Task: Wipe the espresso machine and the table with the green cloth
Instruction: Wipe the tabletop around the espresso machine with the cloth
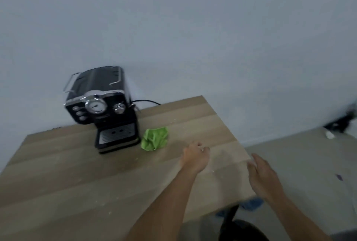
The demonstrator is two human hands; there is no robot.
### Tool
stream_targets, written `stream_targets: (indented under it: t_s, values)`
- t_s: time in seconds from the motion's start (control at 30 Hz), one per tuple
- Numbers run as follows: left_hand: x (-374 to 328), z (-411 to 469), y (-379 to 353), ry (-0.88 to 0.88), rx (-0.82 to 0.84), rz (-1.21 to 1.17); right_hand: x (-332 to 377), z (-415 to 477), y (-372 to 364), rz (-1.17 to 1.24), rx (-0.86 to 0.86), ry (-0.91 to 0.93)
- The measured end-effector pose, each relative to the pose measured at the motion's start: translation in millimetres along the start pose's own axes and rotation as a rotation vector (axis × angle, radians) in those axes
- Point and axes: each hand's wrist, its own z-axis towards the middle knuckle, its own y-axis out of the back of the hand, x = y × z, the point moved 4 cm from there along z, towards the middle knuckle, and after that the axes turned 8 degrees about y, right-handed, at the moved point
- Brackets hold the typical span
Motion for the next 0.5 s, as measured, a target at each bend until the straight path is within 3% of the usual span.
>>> stream_targets:
  t_s: [0.3, 0.5]
  values:
    - [95.0, 101.8, 111.8, 0.212, -0.16, -0.013, 117.4, 80.5, -120.5, -0.03, 0.178, 0.162]
    - [125.6, 174.3, 134.6, 0.215, -0.164, 0.082, 169.5, 136.8, -201.6, -0.079, 0.325, 0.152]
